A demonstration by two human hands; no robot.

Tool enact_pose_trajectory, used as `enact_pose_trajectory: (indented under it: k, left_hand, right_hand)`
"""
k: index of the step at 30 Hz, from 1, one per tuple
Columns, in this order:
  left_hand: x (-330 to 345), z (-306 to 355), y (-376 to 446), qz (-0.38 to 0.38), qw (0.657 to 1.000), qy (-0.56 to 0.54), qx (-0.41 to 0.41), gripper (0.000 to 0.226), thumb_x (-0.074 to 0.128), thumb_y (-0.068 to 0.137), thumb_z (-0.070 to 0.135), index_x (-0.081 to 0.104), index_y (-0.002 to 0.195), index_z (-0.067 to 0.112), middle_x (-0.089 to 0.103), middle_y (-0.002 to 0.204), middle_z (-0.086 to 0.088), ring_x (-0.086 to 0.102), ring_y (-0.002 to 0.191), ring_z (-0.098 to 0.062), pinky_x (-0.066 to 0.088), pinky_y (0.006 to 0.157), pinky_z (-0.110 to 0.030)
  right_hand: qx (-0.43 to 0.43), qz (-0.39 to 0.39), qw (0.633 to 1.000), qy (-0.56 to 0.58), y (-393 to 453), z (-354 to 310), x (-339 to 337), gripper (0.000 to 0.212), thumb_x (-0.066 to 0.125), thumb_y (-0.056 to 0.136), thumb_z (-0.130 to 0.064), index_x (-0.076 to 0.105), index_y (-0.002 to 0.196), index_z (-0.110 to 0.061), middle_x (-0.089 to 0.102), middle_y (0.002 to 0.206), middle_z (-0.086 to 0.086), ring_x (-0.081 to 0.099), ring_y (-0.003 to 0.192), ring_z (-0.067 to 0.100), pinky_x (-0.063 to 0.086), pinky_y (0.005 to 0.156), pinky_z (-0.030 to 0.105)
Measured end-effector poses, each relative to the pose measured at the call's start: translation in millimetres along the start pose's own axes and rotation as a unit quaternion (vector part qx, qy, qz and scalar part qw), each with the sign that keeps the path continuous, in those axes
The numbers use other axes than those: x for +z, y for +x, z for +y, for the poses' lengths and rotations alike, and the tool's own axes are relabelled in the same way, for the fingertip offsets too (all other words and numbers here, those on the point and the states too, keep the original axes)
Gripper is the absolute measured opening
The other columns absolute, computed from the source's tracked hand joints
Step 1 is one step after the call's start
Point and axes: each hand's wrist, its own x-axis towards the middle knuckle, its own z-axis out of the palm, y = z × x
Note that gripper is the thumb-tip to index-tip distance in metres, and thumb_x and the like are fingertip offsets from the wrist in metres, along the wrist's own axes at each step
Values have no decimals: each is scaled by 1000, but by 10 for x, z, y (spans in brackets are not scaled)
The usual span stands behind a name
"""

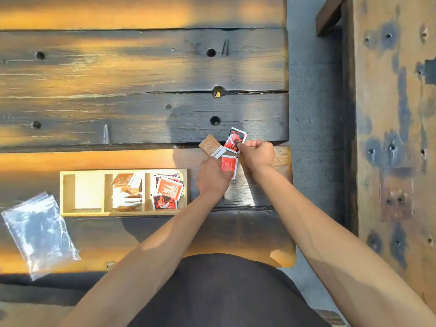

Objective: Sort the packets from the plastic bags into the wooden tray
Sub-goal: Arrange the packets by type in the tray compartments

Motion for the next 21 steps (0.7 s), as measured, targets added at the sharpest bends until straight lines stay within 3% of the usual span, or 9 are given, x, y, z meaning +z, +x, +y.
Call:
enact_pose_trajectory:
  k: [4,10,15,18,21]
  left_hand:
    - [-41,-44,49,-22,999,-37,-9,23,79,81,25,59,80,13,70,92,-12,65,87,-29,52,76,-38]
    - [-160,-98,-1,-58,988,-143,-24,19,78,81,17,60,78,17,59,65,5,56,63,-13,44,64,-25]
    - [-302,-86,-127,-48,980,-195,-11,21,75,81,15,55,74,17,60,67,-3,52,59,-11,42,57,-24]
    - [-346,-92,-234,-41,975,-219,-5,23,73,77,15,51,69,17,69,77,-20,60,62,-20,56,66,-41]
    - [-380,-124,-375,-61,968,-245,15,25,73,81,10,50,70,14,65,75,-19,63,56,-21,60,62,-46]
  right_hand:
    - [4,-8,1000,19,6,11,1,25,82,82,-21,68,62,-21,65,57,-11,56,48,0,47,62,21]
    - [32,-58,988,141,-105,-13,-152,23,71,90,-10,60,72,-19,58,57,-3,48,46,8,39,42,20]
    - [-27,-70,990,116,-327,103,-357,18,69,83,-11,57,74,-20,60,73,2,57,72,16,52,73,34]
    - [-48,-118,988,84,-526,173,-439,21,67,87,-4,55,75,-16,53,63,-4,51,59,10,50,64,30]
    - [-52,-182,979,76,-764,262,-441,20,66,92,-1,58,77,-12,51,58,-6,51,55,6,57,63,28]
